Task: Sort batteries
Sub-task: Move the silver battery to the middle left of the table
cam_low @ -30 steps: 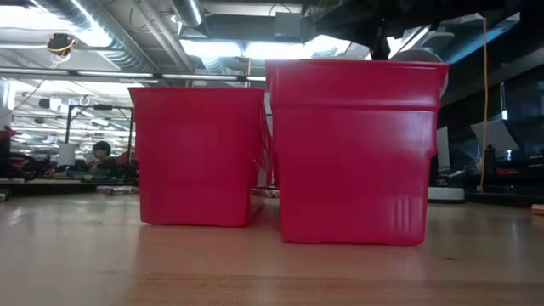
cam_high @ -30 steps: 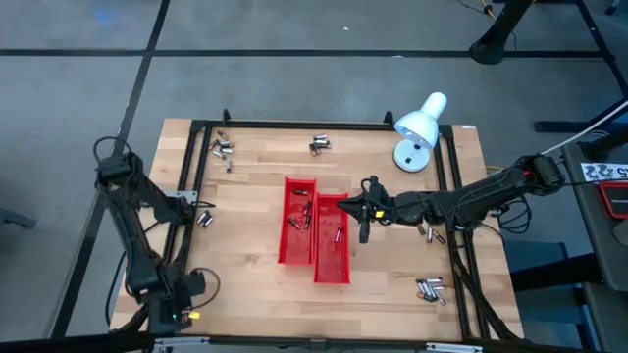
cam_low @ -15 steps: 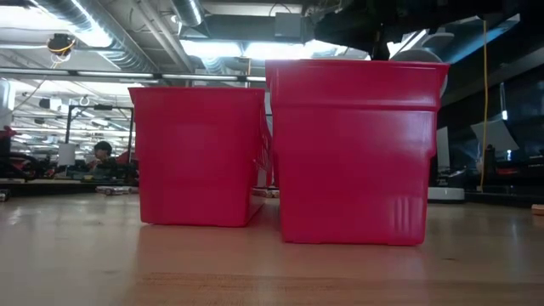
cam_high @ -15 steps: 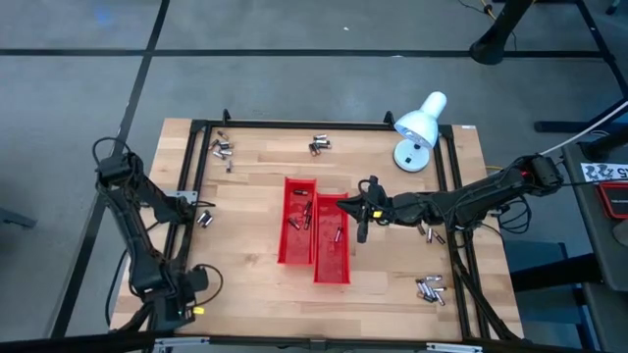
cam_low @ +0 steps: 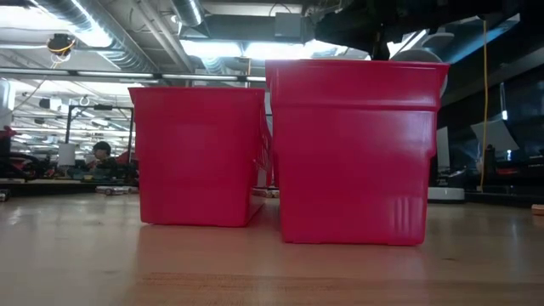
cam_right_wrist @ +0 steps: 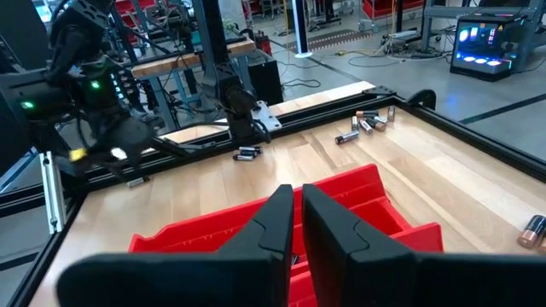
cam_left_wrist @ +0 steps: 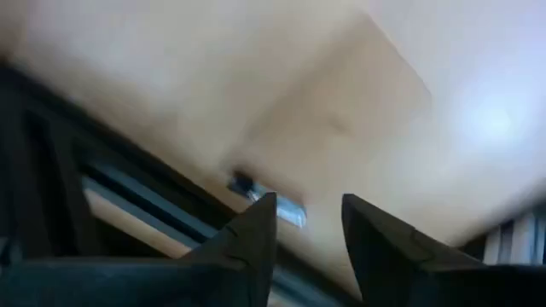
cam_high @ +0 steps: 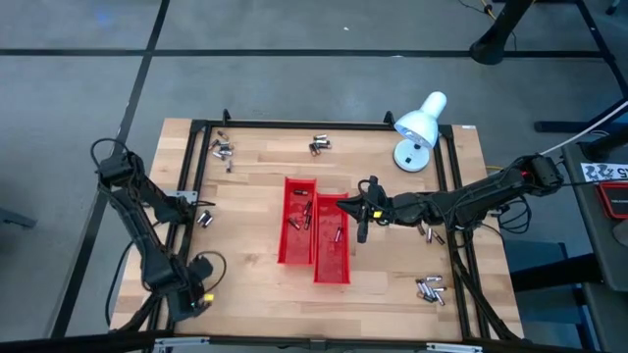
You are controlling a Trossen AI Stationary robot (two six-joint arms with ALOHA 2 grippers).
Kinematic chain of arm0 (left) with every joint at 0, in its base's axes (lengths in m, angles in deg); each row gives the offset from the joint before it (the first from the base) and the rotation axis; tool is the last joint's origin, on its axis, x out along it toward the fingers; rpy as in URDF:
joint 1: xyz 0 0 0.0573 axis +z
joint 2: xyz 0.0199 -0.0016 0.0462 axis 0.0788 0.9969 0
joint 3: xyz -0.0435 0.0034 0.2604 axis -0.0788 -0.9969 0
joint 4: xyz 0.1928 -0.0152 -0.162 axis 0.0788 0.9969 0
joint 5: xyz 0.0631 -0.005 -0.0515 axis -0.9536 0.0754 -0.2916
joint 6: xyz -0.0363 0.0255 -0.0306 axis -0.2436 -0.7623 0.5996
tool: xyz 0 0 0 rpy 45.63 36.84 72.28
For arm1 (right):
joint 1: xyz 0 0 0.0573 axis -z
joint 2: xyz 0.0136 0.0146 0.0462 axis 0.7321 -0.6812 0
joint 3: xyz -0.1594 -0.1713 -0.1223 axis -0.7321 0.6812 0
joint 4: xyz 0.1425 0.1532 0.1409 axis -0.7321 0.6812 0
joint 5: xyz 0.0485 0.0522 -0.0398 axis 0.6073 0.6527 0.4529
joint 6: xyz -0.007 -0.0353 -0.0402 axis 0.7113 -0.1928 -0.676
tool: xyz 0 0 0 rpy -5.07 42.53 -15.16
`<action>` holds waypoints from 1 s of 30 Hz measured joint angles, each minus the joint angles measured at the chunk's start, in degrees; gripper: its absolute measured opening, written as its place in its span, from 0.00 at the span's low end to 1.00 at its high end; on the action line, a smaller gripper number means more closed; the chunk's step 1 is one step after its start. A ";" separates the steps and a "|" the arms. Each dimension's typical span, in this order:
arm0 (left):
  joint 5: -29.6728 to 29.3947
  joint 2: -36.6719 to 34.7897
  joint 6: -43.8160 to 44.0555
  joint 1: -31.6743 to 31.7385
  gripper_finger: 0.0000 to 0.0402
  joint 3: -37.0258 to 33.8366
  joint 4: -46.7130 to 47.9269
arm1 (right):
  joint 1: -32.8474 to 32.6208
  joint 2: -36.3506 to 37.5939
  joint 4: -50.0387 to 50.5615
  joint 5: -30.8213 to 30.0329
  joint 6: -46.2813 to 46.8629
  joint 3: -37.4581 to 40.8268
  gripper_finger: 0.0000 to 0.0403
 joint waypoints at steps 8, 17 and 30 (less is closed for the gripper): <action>3.80 0.01 5.84 3.04 0.35 -1.93 -2.21 | 0.00 0.00 0.09 0.00 0.00 0.00 0.08; 5.77 0.00 12.07 3.47 0.35 -1.91 -2.00 | 0.00 0.00 0.21 0.01 -0.04 0.00 0.08; 7.20 0.11 -28.81 4.00 0.35 -2.17 -5.49 | 0.00 0.00 0.42 0.02 -0.55 0.02 0.08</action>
